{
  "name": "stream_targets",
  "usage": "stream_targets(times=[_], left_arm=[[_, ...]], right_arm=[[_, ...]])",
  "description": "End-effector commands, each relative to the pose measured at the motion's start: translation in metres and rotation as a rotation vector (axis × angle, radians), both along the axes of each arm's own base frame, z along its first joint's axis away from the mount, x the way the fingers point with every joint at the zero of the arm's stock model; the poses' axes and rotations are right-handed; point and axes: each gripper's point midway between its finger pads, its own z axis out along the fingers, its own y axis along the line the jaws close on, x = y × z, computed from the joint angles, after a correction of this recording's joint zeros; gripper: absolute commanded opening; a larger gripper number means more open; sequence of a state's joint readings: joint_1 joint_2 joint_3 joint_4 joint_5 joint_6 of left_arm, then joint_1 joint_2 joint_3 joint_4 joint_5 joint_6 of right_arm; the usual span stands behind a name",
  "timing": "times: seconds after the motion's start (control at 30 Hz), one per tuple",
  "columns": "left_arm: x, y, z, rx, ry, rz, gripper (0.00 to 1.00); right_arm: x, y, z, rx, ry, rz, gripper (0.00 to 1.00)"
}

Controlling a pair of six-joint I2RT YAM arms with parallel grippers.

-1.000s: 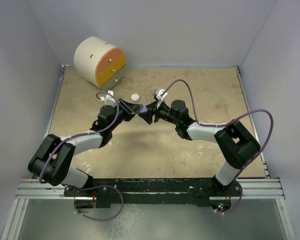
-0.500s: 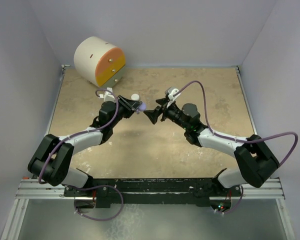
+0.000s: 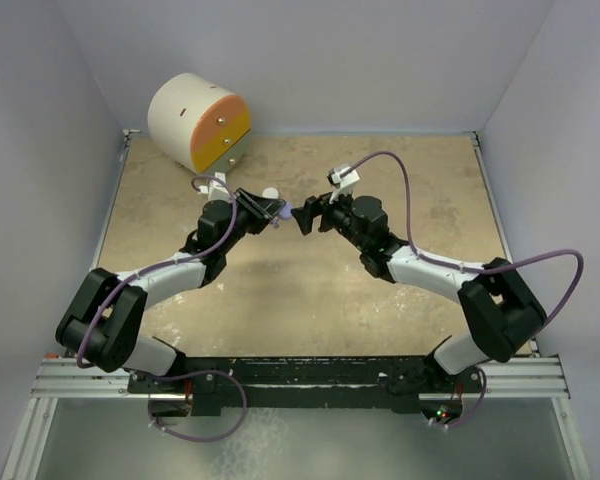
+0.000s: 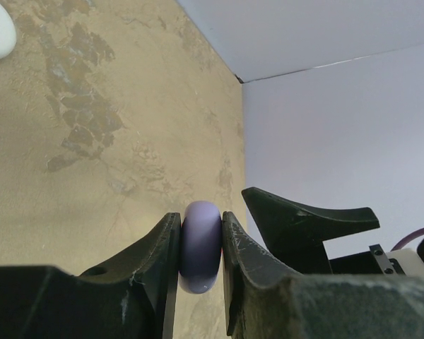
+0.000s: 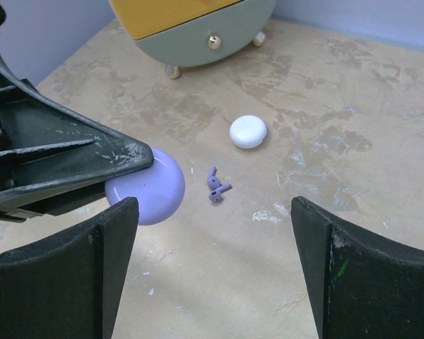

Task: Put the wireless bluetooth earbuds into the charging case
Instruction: Open the charging case.

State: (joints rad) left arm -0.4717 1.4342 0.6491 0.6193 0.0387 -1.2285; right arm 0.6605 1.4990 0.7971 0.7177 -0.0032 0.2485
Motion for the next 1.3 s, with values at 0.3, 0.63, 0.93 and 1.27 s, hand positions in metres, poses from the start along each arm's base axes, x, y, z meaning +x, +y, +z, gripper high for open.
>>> stream_targets(times=[0.3,0.63,0.93,1.27], left_arm=[[0.001,-0.005,0.044,-0.078,-0.099,-0.022,0.00],[-0.001,-0.009,0.041,-0.108,-0.091,-0.040,0.00],[-0.005,-0.008,0.030,-0.121,-0.061,-0.038,0.00],[-0.005,-0.004,0.024,-0.157,-0.047,-0.010,0.00]], right_arm=[[0.017,0.017,-0.005,0.013,0.011,0.011,0.90],[0.020,0.025,-0.005,0.031,0.012,0.032,0.90],[0.031,0.034,0.009,0.065,-0.018,0.033,0.90],[0.047,0.040,0.020,0.081,-0.052,0.029,0.90]])
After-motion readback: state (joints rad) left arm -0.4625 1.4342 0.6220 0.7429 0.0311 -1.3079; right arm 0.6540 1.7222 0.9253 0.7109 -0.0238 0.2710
